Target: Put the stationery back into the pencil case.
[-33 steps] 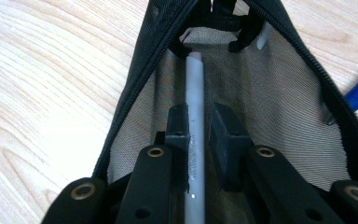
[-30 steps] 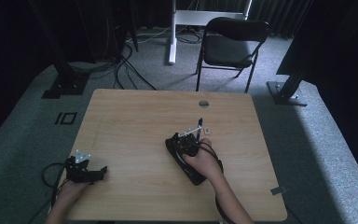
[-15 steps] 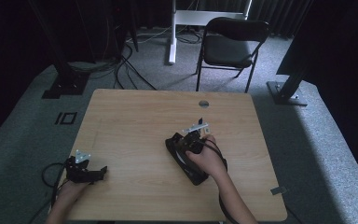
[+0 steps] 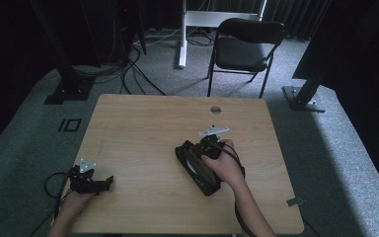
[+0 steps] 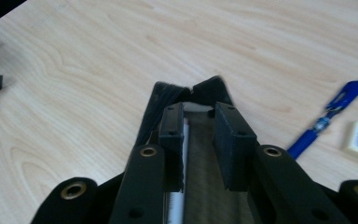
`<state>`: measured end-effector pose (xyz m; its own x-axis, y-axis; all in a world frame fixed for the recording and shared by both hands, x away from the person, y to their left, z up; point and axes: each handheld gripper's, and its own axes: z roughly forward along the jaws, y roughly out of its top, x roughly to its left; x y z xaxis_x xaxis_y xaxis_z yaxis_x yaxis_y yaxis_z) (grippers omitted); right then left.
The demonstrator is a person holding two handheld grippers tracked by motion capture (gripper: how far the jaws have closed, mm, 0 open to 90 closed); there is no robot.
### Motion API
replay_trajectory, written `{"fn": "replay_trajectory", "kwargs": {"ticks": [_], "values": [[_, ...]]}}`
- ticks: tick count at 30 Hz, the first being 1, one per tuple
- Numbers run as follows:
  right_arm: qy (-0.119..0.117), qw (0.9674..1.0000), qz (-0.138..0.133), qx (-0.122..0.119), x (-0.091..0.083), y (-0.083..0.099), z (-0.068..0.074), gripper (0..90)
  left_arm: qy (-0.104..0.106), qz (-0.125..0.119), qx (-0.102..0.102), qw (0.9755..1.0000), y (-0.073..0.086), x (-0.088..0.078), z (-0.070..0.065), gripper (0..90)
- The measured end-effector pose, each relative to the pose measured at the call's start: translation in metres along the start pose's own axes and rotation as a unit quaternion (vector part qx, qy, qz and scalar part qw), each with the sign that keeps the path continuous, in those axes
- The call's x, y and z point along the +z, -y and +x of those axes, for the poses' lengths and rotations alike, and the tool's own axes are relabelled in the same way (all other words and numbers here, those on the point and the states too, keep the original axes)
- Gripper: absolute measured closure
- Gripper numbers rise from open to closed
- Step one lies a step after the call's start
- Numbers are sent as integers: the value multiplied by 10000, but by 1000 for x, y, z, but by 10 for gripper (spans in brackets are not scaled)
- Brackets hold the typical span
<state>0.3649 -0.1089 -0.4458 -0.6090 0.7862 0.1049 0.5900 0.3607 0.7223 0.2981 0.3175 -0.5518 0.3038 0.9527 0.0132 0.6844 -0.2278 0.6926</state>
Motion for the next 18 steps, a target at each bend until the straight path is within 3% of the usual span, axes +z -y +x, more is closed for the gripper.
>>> {"fn": "replay_trajectory", "kwargs": {"ticks": [6, 18], "values": [[155, 9997, -189, -17, -7, -2, -7, 727, 3, 7, -1, 10000, 0, 0, 0, 3], [473, 9981, -363, 184, -5, 3, -26, 714, 1, 9, 9, 10000, 0, 0, 0, 3]]}}
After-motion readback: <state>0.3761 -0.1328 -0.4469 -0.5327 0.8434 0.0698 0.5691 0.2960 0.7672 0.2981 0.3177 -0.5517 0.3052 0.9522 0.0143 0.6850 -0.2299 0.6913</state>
